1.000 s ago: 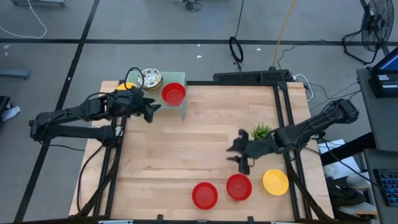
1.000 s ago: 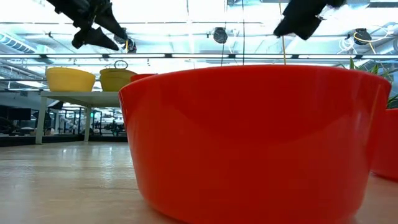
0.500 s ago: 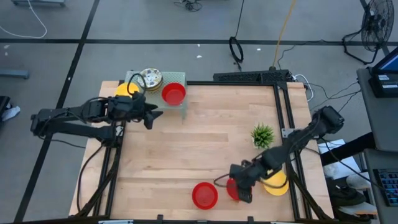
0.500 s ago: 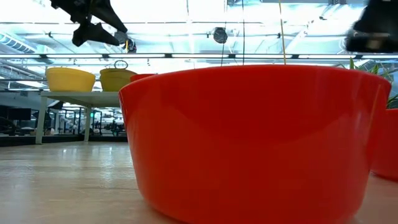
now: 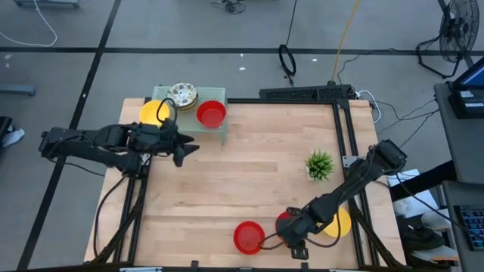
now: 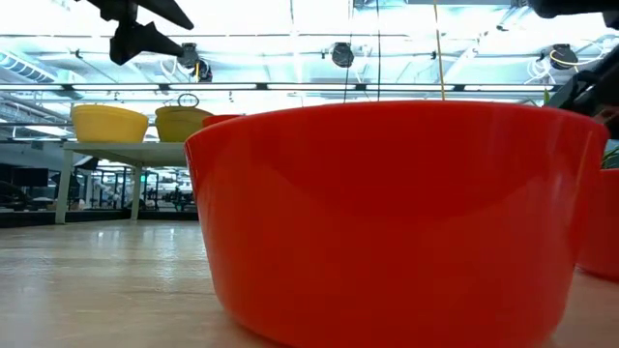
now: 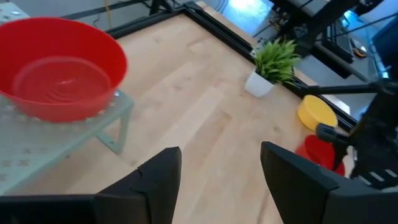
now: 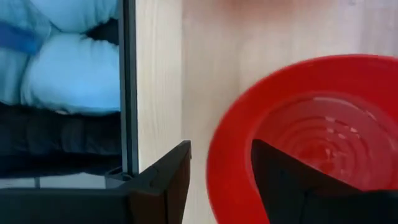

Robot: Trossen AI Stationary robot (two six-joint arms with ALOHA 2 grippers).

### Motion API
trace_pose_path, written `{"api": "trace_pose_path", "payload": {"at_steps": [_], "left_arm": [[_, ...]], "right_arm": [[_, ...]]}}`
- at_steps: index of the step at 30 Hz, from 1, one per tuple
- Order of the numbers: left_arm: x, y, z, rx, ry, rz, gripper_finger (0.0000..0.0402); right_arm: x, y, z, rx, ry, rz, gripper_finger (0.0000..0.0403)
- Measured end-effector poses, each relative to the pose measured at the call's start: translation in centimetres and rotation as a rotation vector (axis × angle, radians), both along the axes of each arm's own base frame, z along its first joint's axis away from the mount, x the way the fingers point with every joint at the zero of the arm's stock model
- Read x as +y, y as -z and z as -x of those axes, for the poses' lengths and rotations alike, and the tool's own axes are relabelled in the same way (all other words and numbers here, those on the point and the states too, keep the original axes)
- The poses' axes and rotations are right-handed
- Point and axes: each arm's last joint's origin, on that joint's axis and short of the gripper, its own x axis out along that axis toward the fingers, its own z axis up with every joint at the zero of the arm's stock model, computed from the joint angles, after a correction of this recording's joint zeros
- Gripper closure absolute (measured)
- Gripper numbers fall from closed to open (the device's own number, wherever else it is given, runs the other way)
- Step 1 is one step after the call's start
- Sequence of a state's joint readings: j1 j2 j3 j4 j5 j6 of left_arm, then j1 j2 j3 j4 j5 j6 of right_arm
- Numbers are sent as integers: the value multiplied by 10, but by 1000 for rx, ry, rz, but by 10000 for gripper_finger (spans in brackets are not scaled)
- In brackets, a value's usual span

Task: Pick & Place Mini bowls
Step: Stack the red bowl on the red bowl on the shelf

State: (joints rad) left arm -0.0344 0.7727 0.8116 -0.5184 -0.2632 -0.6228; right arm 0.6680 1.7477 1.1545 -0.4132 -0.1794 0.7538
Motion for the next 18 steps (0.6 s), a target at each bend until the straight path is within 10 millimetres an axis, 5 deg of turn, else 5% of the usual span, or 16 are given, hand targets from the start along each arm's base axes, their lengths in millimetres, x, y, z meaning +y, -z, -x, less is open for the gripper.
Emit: {"api": "trace_pose_path", "payload": {"at_steps": [11, 18], "left_arm": [[-10, 0, 0, -6, 27, 4, 176], [-11, 0, 1, -7, 15, -8, 176]], "right_arm": [[0, 25, -6, 17, -39, 82, 253], [-7, 26, -6, 19, -80, 144, 323]]}}
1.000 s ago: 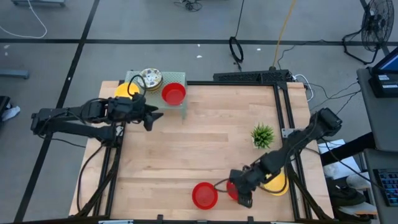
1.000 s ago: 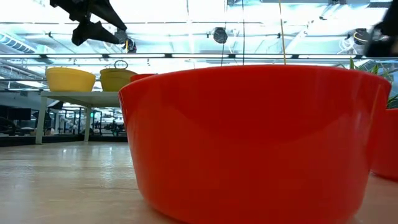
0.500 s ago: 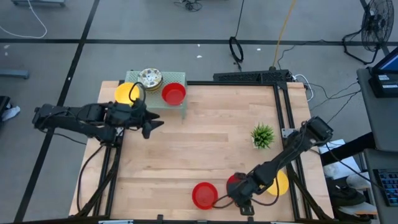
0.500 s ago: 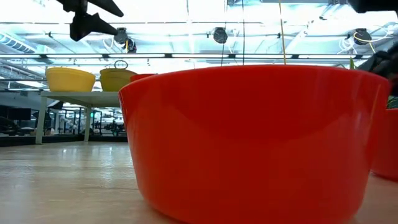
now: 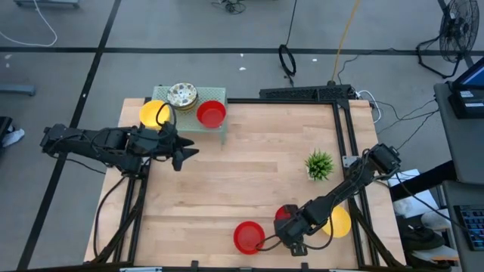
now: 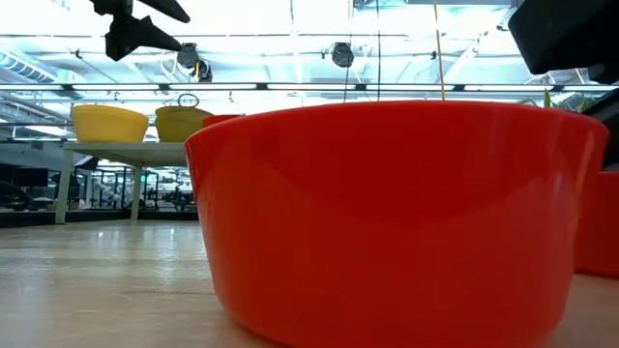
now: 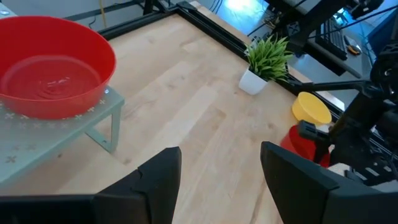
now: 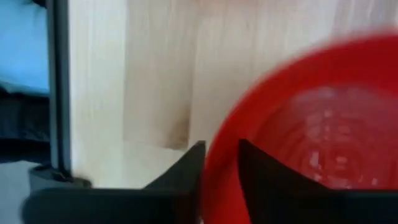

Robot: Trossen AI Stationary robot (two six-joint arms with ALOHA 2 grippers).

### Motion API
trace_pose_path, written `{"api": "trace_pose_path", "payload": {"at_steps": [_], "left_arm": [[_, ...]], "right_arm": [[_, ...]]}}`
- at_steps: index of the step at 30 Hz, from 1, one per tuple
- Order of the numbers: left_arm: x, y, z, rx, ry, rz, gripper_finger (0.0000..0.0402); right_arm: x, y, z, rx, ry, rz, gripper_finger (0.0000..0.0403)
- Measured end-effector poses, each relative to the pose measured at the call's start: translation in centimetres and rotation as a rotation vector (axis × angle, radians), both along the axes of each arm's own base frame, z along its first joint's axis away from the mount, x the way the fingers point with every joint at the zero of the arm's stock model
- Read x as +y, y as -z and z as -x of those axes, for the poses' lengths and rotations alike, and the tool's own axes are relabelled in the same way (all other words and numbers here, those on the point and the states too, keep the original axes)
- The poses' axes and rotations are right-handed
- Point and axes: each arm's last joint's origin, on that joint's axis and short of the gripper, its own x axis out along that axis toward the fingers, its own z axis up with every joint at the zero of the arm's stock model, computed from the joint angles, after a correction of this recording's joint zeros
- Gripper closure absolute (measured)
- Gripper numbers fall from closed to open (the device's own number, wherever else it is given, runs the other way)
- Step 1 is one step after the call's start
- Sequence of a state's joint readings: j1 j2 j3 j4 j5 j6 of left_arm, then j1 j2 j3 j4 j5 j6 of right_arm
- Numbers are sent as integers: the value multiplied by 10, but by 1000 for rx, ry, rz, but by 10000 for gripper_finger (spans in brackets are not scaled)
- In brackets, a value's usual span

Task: Pick & Place Mini bowls
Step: Stack the red bowl on the red bowl on the shelf

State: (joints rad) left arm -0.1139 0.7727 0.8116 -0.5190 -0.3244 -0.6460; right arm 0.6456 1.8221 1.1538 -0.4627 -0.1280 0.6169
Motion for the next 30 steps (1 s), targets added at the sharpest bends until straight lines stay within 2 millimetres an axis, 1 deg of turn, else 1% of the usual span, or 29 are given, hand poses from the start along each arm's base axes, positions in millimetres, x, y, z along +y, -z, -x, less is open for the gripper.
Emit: {"api": "trace_pose_path", "payload": {"at_steps": [4, 6, 10, 14, 17, 21, 23, 26, 30], "left_arm": [[0, 0, 0, 0, 0, -1, 176], [0, 0, 0, 0, -1, -1, 176], [0, 0, 0, 0, -1, -1, 176], [0, 0, 0, 2, 3, -10, 176], [1, 0, 0, 4, -9, -29, 176], [2, 0, 0, 2, -53, -52, 176], [2, 0, 0, 2, -60, -56, 176], [2, 0, 1, 1, -61, -56, 176], [2, 0, 1, 1, -62, -56, 176]], "right_arm": [[-11, -1, -4, -18, -16, 62, 382], [-19, -1, -10, -53, -15, 115, 394], [-43, 0, -26, -114, -24, 185, 386], [-76, -1, -48, -192, 31, 245, 390], [-102, -2, -68, -281, 84, 231, 395], [-127, -3, -90, -416, 124, 212, 397], [-136, -3, -99, -476, 129, 169, 397], [-142, 2, -108, -530, 127, 124, 396], [-142, 9, -113, -559, 76, 156, 396]]}}
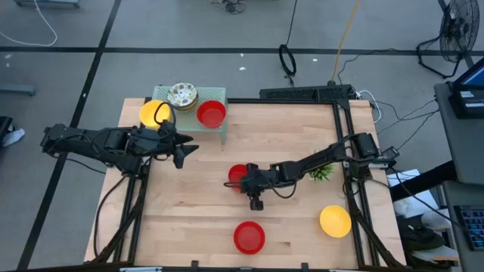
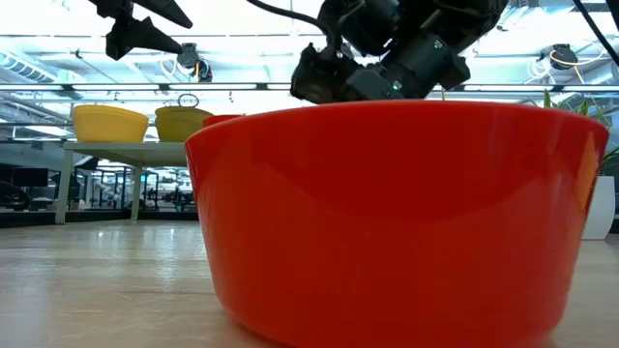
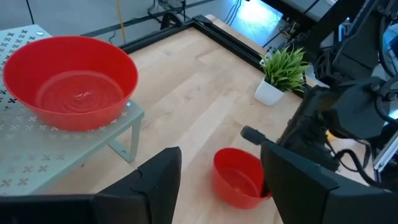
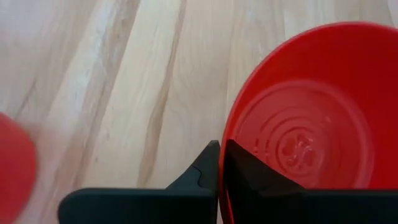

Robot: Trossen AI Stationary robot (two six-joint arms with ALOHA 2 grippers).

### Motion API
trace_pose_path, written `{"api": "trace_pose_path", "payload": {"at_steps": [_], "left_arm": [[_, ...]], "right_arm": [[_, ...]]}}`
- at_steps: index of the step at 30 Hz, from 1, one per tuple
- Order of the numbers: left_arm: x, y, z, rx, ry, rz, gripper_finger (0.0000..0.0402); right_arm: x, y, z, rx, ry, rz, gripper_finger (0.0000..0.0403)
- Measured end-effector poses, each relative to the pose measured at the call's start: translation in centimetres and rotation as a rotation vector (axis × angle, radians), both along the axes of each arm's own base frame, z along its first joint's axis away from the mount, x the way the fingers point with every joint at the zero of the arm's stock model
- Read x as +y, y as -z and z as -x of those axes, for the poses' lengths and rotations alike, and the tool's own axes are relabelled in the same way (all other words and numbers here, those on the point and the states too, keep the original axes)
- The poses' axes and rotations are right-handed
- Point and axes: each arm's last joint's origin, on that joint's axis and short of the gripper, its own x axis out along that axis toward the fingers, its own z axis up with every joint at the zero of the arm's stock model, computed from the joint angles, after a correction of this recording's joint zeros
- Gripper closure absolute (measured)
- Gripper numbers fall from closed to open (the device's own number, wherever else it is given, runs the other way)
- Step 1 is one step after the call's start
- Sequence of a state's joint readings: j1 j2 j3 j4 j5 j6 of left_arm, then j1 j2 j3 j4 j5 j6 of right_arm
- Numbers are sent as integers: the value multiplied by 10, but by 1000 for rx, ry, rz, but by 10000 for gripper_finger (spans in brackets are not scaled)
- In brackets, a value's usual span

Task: Pick & Place Mini bowls
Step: Stack the red bowl on the red bowl on the shelf

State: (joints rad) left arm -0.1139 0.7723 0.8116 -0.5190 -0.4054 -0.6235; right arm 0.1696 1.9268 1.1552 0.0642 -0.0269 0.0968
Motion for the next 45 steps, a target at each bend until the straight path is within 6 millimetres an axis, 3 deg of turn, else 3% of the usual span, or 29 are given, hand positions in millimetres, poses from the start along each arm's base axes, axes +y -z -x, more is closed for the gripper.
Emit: {"api": "trace_pose_path", "payload": {"at_steps": [9, 19, 24, 34, 39, 45], "left_arm": [[0, 0, -1, 15, -3, -42, 176], [-2, 9, -13, 89, 65, -60, 176], [-6, 21, -28, 180, 168, -84, 176], [-34, 58, -70, 354, 431, -290, 176], [-58, 76, -96, 342, 611, -497, 176], [-78, 100, -120, 331, 735, -670, 176]], "right_arm": [[2, -4, -9, -86, -74, 61, 373], [5, -12, -9, -126, -140, 123, 285], [6, -49, 6, -146, -142, 118, 252], [24, -142, 70, -213, -131, -21, 247], [34, -169, 98, -241, -129, -110, 249], [49, -187, 122, -266, -180, -166, 249]]}}
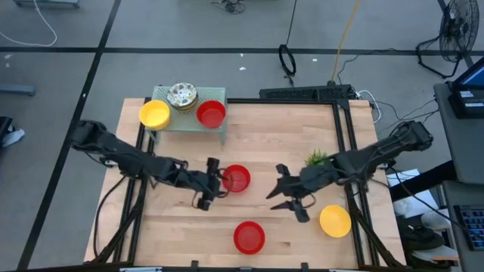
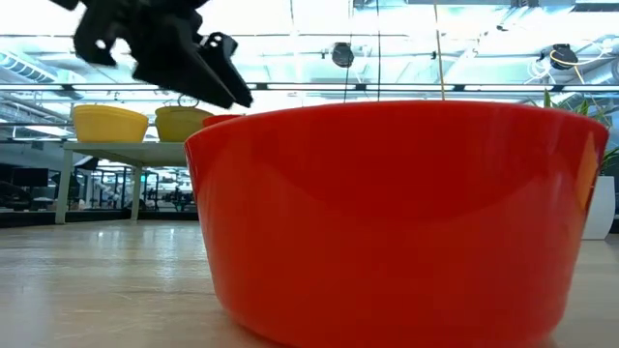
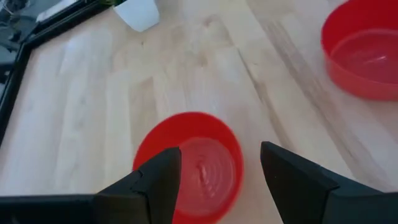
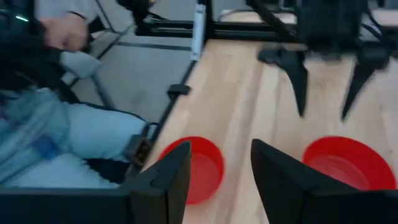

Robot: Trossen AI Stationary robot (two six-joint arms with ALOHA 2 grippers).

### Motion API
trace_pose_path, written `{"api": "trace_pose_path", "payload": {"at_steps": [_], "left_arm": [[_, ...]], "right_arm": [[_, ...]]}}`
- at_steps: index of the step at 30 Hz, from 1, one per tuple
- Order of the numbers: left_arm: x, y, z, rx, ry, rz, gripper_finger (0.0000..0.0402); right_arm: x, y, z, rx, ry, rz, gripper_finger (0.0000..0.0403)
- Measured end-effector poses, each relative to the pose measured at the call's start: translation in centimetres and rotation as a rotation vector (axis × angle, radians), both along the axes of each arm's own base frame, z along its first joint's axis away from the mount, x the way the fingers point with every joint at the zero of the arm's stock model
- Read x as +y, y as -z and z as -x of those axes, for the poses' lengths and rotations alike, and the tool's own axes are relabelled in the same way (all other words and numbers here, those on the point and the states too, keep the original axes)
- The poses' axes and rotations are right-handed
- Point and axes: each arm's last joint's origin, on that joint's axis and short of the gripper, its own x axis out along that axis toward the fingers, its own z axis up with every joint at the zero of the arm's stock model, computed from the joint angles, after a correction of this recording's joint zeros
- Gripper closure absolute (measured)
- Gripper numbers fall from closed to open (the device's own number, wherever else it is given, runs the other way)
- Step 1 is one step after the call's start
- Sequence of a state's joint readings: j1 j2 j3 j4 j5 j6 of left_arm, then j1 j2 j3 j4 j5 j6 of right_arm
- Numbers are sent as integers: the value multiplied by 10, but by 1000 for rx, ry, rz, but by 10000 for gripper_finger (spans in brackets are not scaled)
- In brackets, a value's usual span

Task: Pick & Place Mini bowls
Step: Stack the red bowl on the red bowl on the shelf

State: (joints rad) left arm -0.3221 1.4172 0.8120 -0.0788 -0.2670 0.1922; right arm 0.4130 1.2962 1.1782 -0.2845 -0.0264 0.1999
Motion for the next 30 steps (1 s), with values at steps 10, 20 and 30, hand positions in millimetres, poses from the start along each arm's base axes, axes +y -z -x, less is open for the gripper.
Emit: {"api": "trace_pose_path", "payload": {"at_steps": [10, 20, 30], "left_arm": [[2, 47, -23, 100, -50, -7, 176], [8, 76, -30, 207, -73, 63, 176], [6, 75, -31, 213, 1, 93, 202]], "right_arm": [[6, -14, 40, -27, -85, 160, 252], [-7, 1, 62, -69, -35, 138, 252], [-18, 47, 80, -175, 29, 34, 252]]}}
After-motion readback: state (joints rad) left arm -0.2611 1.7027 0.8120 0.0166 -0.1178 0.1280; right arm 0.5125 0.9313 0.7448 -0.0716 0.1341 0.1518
